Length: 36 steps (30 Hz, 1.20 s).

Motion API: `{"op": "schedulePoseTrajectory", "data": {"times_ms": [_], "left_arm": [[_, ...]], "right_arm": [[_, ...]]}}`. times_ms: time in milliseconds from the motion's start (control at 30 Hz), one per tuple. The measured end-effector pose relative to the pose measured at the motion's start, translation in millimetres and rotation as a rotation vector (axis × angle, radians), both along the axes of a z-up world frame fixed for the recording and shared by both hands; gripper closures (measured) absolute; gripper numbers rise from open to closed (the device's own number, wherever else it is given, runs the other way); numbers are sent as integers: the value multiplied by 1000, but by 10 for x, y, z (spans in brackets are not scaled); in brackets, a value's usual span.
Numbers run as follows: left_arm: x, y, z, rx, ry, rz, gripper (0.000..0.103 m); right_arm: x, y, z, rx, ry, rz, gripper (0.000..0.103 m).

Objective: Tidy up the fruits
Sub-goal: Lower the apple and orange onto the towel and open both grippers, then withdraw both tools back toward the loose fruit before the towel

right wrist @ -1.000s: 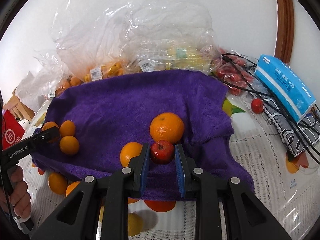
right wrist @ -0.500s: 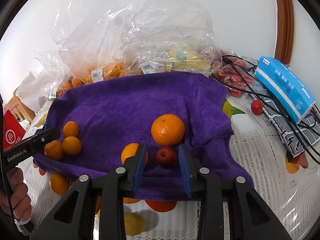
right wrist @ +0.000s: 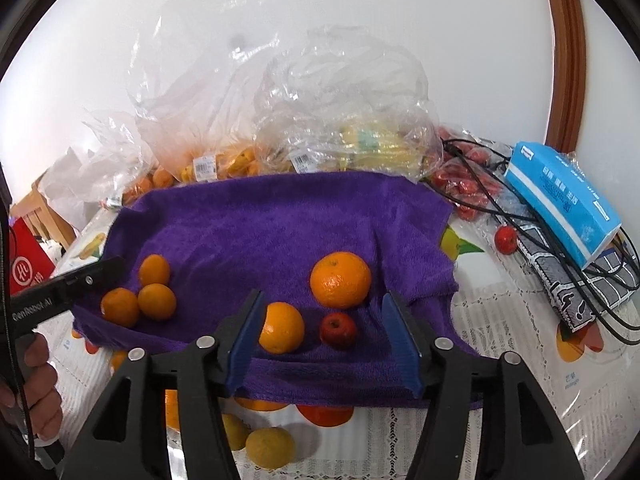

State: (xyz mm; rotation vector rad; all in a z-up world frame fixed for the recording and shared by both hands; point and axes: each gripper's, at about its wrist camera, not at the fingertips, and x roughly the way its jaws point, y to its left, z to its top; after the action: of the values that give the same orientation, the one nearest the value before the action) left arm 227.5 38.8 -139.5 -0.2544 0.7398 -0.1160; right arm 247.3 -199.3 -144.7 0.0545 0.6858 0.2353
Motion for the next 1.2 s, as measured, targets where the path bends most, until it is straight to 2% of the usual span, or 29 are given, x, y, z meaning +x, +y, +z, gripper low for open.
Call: {"op": "schedulePoseTrajectory", "data": {"times_ms": [300, 467, 633, 733, 967, 1200], "left_arm": [[-86, -16, 109, 0, -34, -4, 48], [-176, -48, 144, 20, -39, -14, 48], [-355, -36, 118, 58, -43, -17, 48], [-464, 51, 66, 59, -21, -5, 48], [-688, 290, -92, 50, 25, 29, 48], [-764, 310, -133, 29, 23, 25, 48]], "right_arm": [[-67, -56, 108, 32, -10, -12, 39], [-265, -37, 216, 43, -23, -10, 46], [-483, 38, 253, 4, -24, -7, 53], [-560, 82, 210, -18, -6, 4, 58], [-726, 159, 20, -22, 47, 16, 60], [-721, 192, -216, -32, 111, 23, 69]]}}
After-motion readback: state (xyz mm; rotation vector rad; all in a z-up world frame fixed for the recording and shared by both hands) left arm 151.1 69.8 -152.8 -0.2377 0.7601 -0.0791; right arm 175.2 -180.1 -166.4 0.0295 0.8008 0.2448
